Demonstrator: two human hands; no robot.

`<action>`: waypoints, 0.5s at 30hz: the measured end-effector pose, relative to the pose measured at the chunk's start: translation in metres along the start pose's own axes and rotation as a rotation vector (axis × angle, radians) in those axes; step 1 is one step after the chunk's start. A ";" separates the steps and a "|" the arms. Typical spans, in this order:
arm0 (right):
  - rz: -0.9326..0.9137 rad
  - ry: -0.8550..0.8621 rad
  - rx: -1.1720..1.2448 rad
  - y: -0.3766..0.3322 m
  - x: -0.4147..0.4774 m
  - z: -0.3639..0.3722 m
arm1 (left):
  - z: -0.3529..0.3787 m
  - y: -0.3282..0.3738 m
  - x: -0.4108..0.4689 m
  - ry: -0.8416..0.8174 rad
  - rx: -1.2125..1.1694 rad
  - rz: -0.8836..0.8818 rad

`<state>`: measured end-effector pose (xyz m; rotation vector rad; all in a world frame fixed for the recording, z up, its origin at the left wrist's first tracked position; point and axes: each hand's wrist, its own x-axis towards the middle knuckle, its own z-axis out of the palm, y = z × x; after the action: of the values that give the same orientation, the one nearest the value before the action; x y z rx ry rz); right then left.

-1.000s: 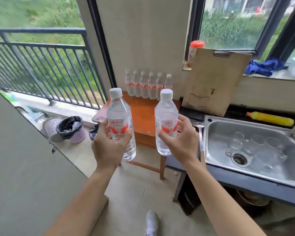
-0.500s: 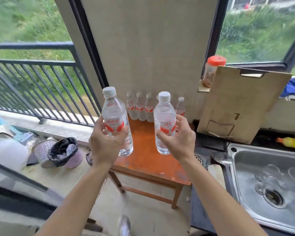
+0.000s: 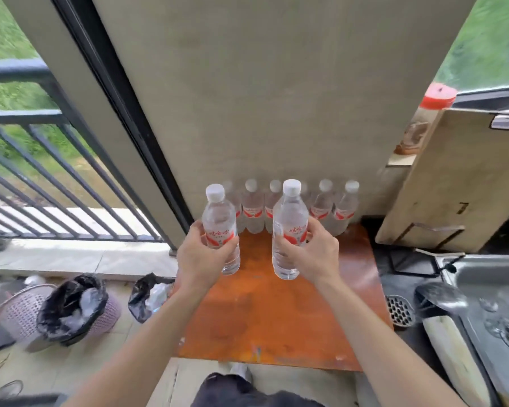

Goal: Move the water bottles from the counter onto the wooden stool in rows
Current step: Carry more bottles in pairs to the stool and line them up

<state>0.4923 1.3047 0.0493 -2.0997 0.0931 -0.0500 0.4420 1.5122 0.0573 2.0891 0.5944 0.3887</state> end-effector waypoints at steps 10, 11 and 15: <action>0.216 0.053 -0.014 0.022 0.030 0.095 | 0.034 -0.072 0.086 -0.138 0.038 -0.131; 0.230 0.049 -0.014 0.024 0.033 0.102 | 0.038 -0.075 0.090 -0.155 0.053 -0.140; 0.252 0.013 -0.054 0.035 0.043 0.123 | 0.053 -0.086 0.099 -0.199 0.058 -0.140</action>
<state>0.5421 1.3890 -0.0427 -2.1263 0.3691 0.0912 0.5271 1.5714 -0.0387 2.0960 0.6342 0.0834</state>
